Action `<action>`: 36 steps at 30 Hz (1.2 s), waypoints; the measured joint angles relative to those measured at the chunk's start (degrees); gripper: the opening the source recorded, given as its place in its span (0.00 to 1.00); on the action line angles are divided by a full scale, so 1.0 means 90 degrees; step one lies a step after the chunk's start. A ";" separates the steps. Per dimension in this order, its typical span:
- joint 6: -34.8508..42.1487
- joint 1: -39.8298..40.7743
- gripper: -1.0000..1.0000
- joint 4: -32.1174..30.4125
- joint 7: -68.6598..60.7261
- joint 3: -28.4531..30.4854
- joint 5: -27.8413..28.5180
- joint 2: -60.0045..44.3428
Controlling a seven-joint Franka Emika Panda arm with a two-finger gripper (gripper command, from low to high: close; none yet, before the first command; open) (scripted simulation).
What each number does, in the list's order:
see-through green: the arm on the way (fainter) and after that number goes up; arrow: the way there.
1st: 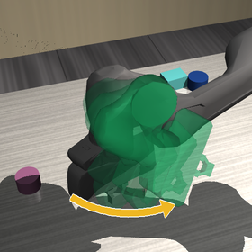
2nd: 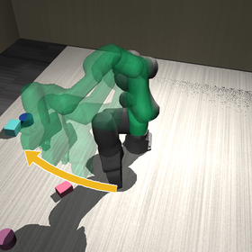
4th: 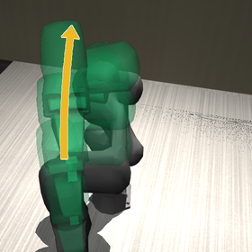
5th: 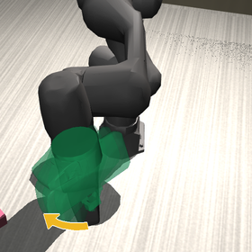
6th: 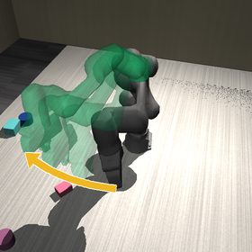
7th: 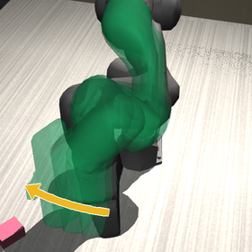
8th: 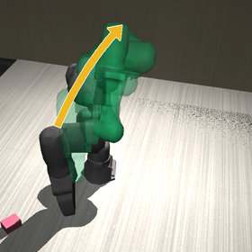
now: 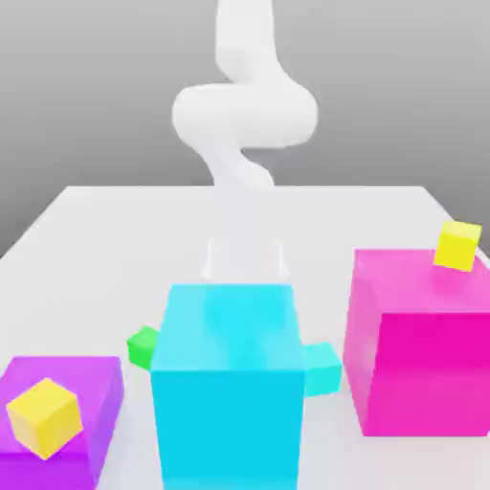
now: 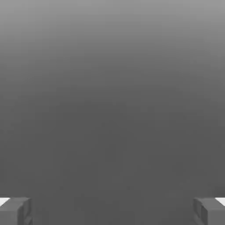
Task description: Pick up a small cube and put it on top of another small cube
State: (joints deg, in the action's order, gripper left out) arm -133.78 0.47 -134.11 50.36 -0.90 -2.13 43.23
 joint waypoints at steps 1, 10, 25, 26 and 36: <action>-0.0098 0.0022 0.50 -0.0112 0.0217 -0.0050 -0.0102 -0.0125; -0.0800 0.0182 0.50 -0.0918 0.2103 -0.0572 -0.0936 -0.1148; -0.1901 0.0434 0.50 -0.2127 0.5709 -0.1786 -0.1737 -0.2804; -0.1994 0.0455 0.50 -0.2232 0.5983 -0.1896 -0.1730 -0.2919; -0.3005 0.0795 0.50 -0.3351 0.9173 -0.2991 -0.1002 -0.4113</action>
State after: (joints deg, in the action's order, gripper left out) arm -160.82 7.63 -164.26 132.91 -27.82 -11.15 6.22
